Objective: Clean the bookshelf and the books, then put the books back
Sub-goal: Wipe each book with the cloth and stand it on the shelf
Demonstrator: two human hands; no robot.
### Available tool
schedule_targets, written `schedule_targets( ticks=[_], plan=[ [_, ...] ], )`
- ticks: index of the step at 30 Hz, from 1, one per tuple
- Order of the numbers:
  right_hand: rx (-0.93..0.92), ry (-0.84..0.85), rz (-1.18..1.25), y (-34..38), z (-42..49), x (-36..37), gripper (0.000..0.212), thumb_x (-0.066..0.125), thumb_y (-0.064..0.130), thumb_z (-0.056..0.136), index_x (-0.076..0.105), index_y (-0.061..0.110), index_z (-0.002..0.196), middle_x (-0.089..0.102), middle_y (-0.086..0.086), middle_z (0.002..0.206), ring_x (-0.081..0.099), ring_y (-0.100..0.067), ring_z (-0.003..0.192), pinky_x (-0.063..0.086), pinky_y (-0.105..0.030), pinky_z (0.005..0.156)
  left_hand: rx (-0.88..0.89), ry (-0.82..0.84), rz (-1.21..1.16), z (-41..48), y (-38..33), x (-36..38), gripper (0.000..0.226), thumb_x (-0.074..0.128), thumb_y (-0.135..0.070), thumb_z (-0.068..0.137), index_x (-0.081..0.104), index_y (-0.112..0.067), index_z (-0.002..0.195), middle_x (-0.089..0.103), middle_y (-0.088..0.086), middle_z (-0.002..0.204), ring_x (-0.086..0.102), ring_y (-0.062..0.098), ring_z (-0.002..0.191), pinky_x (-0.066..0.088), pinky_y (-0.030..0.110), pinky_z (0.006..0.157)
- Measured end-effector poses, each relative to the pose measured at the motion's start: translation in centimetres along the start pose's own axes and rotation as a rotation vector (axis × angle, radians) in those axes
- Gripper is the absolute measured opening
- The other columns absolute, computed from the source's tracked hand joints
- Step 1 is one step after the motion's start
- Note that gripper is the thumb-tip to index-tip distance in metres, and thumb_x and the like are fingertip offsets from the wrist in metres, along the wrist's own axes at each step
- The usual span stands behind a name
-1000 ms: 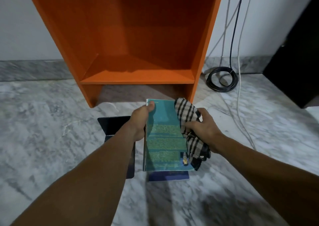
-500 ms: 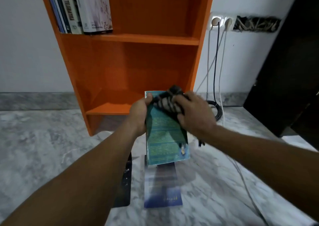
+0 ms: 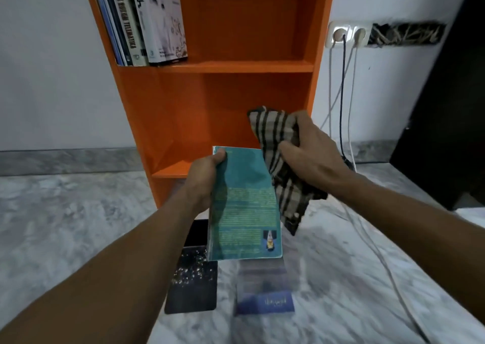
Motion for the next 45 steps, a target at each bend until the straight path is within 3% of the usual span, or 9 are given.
schedule_targets(
  ticks=[3,8,11,15,26,29,35,41,45],
  plan=[
    [0.132,0.069,0.126,-0.6,1.7,0.5,0.084,0.073,0.019,0.08,0.018,0.027,0.143,0.062,-0.004,0.1,0.065,-0.025,0.082,0.053,-0.035,0.069,0.007,0.025,-0.005,0.0,-0.4,0.5,0.039,0.053,-0.037,0.099,0.067,-0.004,0.112,0.073,0.017,0.108,0.068,0.037,0.1,0.055,0.05,0.089],
    [0.001,-0.128,-0.311,-0.8,1.3,2.4,0.036,0.069,0.035,0.083,0.059,0.019,0.113,0.063,-0.005,0.107,0.062,-0.027,0.092,0.052,-0.035,0.075,-0.006,0.063,-0.033,-0.5,-1.1,2.1,0.037,0.051,-0.037,0.099,0.069,-0.004,0.102,0.073,0.015,0.095,0.069,0.032,0.084,0.055,0.045,0.083],
    [-0.249,0.074,-0.4,-0.8,-3.5,6.1,0.043,0.071,0.023,0.082,0.054,0.017,0.121,0.054,-0.01,0.119,0.057,-0.03,0.104,0.052,-0.043,0.085,-0.002,0.066,-0.096,-0.6,-1.2,3.1,0.042,0.049,-0.04,0.1,0.066,-0.003,0.108,0.072,0.019,0.1,0.069,0.034,0.087,0.057,0.048,0.082],
    [-0.599,0.604,-0.463,-1.8,-12.1,9.0,0.046,0.073,0.022,0.079,0.056,0.023,0.122,0.059,-0.008,0.11,0.059,-0.03,0.097,0.055,-0.04,0.068,0.054,-0.022,-0.06,-0.4,-1.5,1.6,0.033,0.05,-0.036,0.101,0.066,-0.007,0.104,0.074,0.012,0.097,0.071,0.032,0.086,0.057,0.049,0.082],
    [-0.047,-0.215,0.005,1.6,2.2,-1.7,0.032,0.068,0.03,0.089,0.064,0.026,0.121,0.073,-0.001,0.102,0.068,-0.025,0.093,0.055,-0.046,0.087,0.083,-0.006,-0.023,0.3,-1.0,2.1,0.038,0.05,-0.036,0.099,0.065,-0.006,0.115,0.071,0.021,0.111,0.066,0.042,0.106,0.049,0.063,0.093],
    [-0.122,-0.092,-0.119,1.3,0.5,2.2,0.045,0.071,0.022,0.086,0.059,0.022,0.13,0.068,-0.01,0.115,0.064,-0.029,0.102,0.054,-0.046,0.091,0.056,0.038,-0.089,0.2,-1.5,3.4,0.044,0.048,-0.039,0.099,0.065,-0.003,0.119,0.069,0.021,0.113,0.067,0.038,0.1,0.052,0.056,0.093],
    [-0.567,0.616,-0.378,-0.3,-11.0,7.5,0.043,0.07,0.02,0.078,0.061,0.022,0.12,0.067,-0.012,0.112,0.06,-0.037,0.094,0.055,-0.044,0.075,0.087,-0.092,-0.073,0.6,-1.1,0.8,0.037,0.048,-0.034,0.102,0.063,-0.004,0.117,0.071,0.018,0.112,0.068,0.039,0.101,0.052,0.059,0.091],
    [-0.158,-0.193,-0.093,0.1,0.1,1.0,0.042,0.071,0.015,0.085,0.064,0.023,0.126,0.072,-0.01,0.101,0.06,-0.026,0.09,0.05,-0.037,0.083,0.055,-0.062,-0.051,0.2,-0.9,0.8,0.031,0.048,-0.03,0.101,0.066,-0.006,0.104,0.072,0.017,0.099,0.068,0.031,0.084,0.055,0.045,0.082],
    [-0.139,0.093,-0.21,-0.1,-1.3,6.8,0.062,0.066,0.016,0.087,0.045,0.029,0.144,0.049,-0.015,0.143,0.05,-0.034,0.124,0.044,-0.048,0.104,0.048,-0.088,-0.081,0.2,-0.8,2.4,0.034,0.052,-0.032,0.097,0.069,-0.003,0.097,0.07,0.021,0.095,0.069,0.032,0.075,0.057,0.044,0.076]
  ],
)
Point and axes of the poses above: each hand's wrist, its own z-axis towards the middle knuckle, its own x-axis out of the palm, y = z × x, the point moved 3 cm from there along z, towards the middle knuckle
